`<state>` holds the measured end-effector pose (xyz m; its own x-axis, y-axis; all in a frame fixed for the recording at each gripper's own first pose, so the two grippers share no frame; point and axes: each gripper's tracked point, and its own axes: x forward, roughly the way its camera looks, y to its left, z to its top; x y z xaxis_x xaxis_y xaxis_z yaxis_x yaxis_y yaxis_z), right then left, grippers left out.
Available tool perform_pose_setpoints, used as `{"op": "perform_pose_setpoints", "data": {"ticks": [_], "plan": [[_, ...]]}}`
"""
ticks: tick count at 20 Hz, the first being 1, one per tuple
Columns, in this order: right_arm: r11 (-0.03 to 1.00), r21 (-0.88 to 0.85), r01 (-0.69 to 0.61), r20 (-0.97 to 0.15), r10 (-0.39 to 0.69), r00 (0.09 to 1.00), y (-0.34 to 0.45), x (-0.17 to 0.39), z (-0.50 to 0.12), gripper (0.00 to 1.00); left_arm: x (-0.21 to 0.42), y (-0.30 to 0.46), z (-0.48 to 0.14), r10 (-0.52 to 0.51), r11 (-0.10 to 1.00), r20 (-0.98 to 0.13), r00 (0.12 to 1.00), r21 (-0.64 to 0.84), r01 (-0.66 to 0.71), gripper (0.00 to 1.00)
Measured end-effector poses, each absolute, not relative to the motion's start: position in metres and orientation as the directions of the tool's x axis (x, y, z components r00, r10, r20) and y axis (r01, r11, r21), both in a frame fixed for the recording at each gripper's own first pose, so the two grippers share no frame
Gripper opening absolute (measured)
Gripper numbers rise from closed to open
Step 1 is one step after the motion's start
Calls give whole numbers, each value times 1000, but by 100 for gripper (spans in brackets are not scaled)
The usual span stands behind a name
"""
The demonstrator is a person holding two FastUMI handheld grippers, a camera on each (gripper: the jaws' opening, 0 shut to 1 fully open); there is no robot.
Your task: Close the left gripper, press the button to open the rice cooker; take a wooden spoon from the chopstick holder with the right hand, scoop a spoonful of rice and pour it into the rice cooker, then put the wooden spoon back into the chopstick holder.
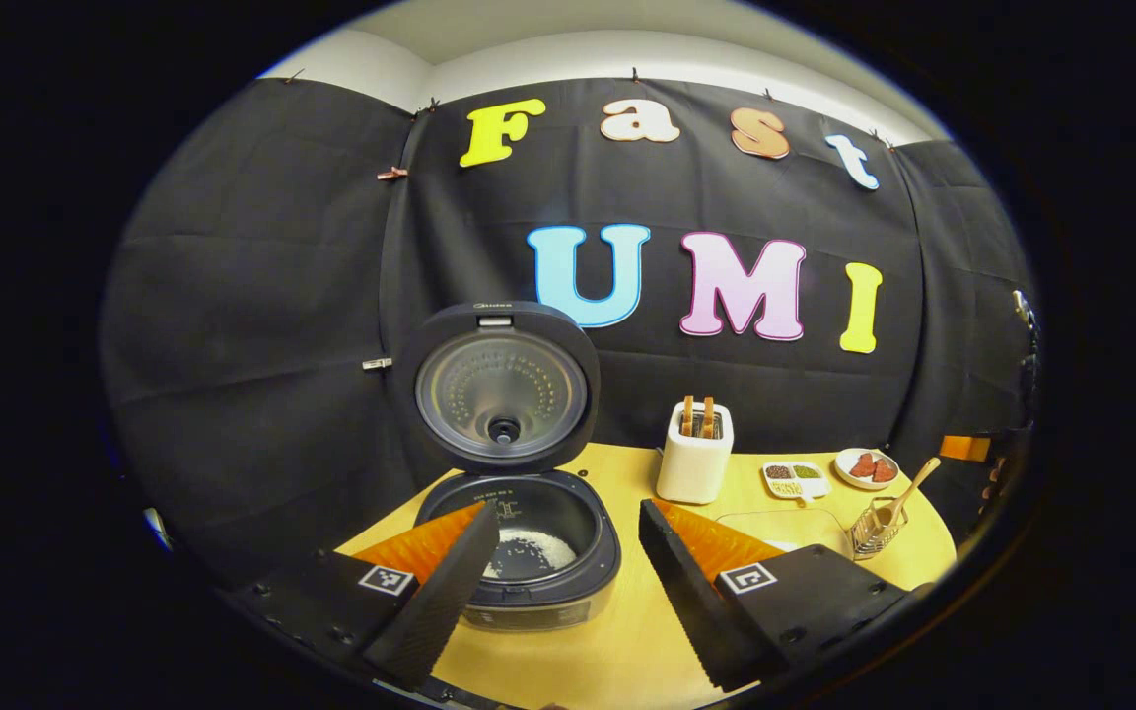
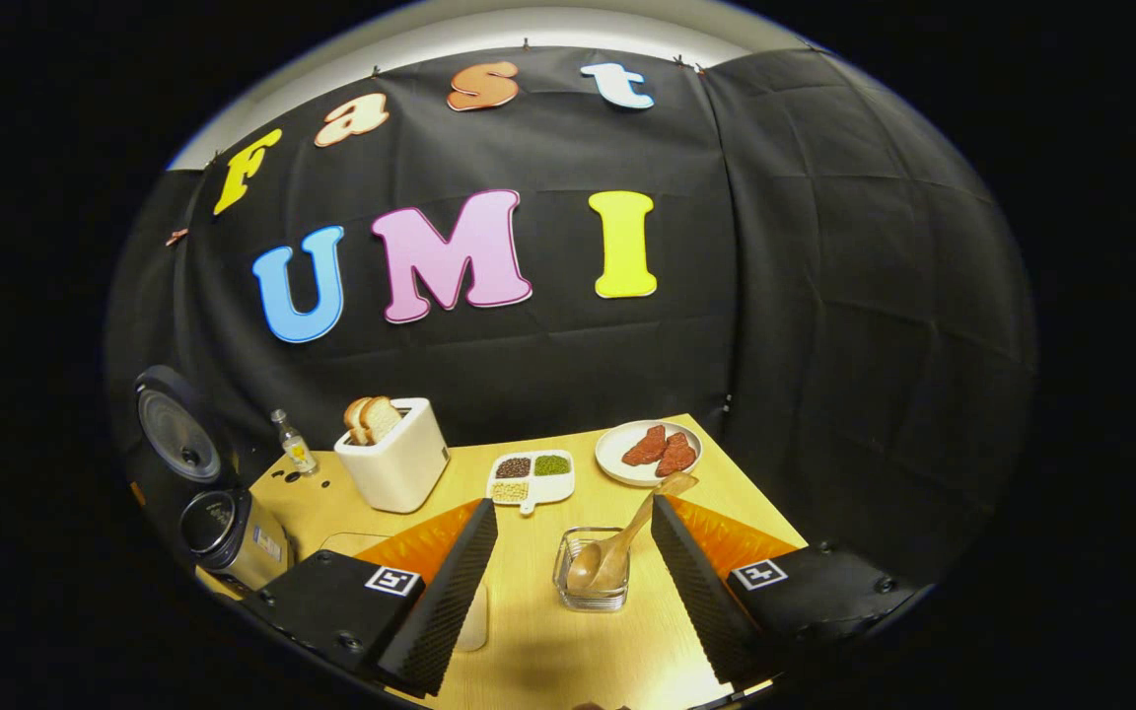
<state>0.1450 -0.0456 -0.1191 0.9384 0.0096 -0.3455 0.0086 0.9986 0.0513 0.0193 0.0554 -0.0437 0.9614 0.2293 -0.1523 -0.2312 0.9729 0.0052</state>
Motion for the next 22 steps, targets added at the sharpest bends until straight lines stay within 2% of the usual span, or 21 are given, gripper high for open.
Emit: {"op": "perform_pose_setpoints", "data": {"ticks": [9, 16, 18, 20, 21, 22], "plan": [[992, 82, 91, -473, -42, 880, -94, 203, -190, 99, 14, 26, -66, 330, 940, -246, 911, 4, -340, 97], [984, 130, 119, -554, -28, 832, -107, 243, -249, 99, 4, -11, -93, 365, 924, -312, 877, 3, -383, 97], [981, 152, 123, -570, -15, 821, -108, 252, -260, 96, 1, -24, -97, 367, 922, -324, 872, 6, -386, 97], [975, 183, 126, -586, 6, 810, -104, 256, -267, 90, -1, -37, -102, 363, 925, -333, 870, 13, -381, 97], [971, 199, 130, -592, 13, 806, -104, 257, -271, 81, -1, -43, -102, 360, 926, -337, 870, 17, -376, 97], [968, 211, 136, -598, 18, 801, -105, 258, -271, 67, -2, -49, -105, 355, 928, -341, 870, 21, -371, 97]]}}
